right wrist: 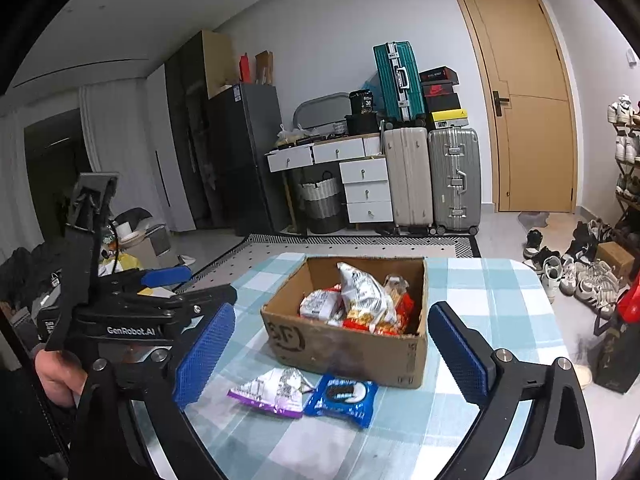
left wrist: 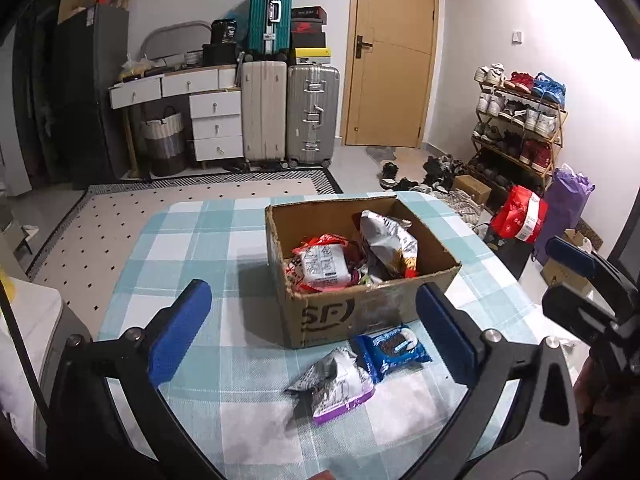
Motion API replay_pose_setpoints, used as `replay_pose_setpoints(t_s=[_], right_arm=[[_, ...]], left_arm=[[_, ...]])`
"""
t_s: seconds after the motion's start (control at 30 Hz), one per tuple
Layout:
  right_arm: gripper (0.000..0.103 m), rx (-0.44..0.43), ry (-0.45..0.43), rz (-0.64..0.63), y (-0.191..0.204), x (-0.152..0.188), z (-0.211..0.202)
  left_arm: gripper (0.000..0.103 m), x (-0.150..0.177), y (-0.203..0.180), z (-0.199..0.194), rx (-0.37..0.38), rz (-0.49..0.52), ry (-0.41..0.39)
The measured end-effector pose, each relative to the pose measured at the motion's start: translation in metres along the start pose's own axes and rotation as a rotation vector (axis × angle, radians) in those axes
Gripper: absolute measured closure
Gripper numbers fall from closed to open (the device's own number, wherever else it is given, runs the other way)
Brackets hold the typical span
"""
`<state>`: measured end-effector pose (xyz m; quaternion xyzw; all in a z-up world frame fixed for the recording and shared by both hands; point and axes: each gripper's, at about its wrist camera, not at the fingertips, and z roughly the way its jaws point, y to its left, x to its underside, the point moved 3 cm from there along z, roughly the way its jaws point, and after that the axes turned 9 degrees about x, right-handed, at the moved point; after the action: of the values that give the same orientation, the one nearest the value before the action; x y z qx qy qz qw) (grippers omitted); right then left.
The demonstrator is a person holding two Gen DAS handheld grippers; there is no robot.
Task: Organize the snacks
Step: 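Withdraw both open tools from the box toward the remaining snacks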
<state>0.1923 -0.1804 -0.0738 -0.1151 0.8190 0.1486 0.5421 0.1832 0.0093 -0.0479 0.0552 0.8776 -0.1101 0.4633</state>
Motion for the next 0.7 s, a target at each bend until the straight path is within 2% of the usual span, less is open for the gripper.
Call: replay_pose_setpoints(t_s=[0.2,0.43,0.53,0.7], right_arm=[[0.003,0.022,0.029,0.018,-0.001,0.018,-0.002],[0.001,0.044,0.034,0.020,0.002,0.034,-0.006],[0.001,0.048,0.047,0.017,0.004,0.042,-0.003],[0.001,0.051,0.082,0.025,0.005,0.056,0.005]], left_arm=[[0.001,0.020,0.001,0.003,0.007,-0.044,0.036],[0.001,0.038,-0.001,0.009,0.008,-0.065,0.043],[0.001,0.045,-0.001,0.010,0.005,-0.083,0.037],[0.001,0.058,0.004,0.023,0.004,-0.114,0.071]])
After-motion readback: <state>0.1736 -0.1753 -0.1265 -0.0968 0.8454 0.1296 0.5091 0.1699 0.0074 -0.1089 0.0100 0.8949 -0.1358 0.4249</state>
